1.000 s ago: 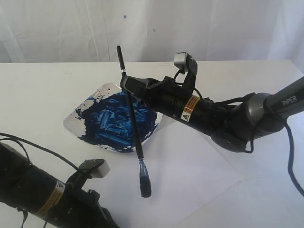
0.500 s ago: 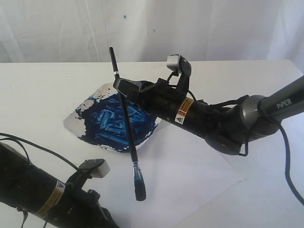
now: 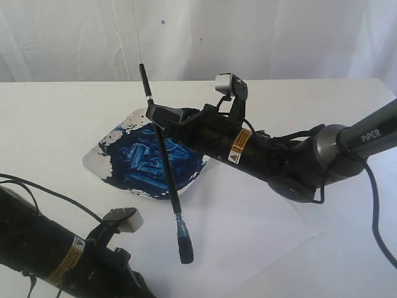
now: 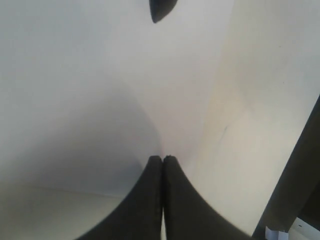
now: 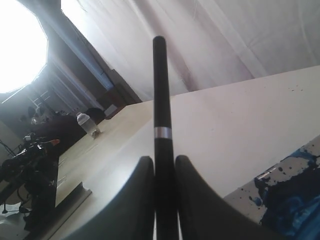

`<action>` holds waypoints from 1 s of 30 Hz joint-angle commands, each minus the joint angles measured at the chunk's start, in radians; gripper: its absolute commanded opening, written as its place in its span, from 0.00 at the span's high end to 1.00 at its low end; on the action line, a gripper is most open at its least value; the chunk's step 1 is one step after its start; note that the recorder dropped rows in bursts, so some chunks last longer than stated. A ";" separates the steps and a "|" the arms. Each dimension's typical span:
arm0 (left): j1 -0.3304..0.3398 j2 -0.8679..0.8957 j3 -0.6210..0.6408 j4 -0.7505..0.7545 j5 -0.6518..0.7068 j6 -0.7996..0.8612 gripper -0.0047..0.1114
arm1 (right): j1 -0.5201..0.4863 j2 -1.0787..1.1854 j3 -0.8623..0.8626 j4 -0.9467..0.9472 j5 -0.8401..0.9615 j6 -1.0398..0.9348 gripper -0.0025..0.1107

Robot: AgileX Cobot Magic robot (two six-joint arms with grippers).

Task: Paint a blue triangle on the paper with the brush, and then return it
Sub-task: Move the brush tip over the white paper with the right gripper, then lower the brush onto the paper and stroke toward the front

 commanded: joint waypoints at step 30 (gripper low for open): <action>0.002 -0.003 0.007 0.017 0.020 0.003 0.96 | 0.005 0.052 0.002 0.028 -0.017 -0.076 0.98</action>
